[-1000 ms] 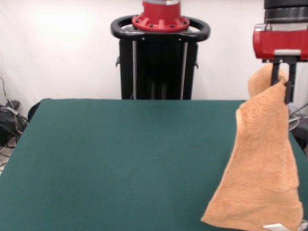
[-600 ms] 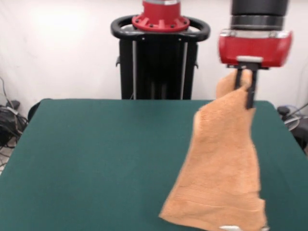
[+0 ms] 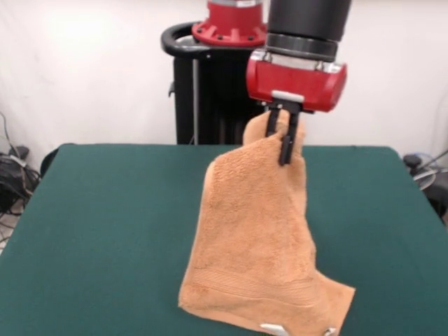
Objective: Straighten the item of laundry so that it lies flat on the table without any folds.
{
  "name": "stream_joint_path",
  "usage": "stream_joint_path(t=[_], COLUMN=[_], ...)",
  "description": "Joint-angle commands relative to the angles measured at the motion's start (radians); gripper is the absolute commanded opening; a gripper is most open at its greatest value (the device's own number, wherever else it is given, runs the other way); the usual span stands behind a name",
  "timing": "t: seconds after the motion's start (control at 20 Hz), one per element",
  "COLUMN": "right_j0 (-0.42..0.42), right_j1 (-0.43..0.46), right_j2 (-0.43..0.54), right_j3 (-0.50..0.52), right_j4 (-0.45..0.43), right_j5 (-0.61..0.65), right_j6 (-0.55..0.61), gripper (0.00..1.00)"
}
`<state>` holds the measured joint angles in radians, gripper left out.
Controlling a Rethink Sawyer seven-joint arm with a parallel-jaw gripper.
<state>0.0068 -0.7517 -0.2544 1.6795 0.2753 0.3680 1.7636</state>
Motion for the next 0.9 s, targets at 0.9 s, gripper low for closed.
stream_joint_path(t=[0.9], right_j0=[-0.109], right_j1=[0.08], right_j2=[0.093], right_j3=[0.008], right_j4=[-0.349], right_j5=[-0.021], right_j6=[0.017], gripper=[0.0])
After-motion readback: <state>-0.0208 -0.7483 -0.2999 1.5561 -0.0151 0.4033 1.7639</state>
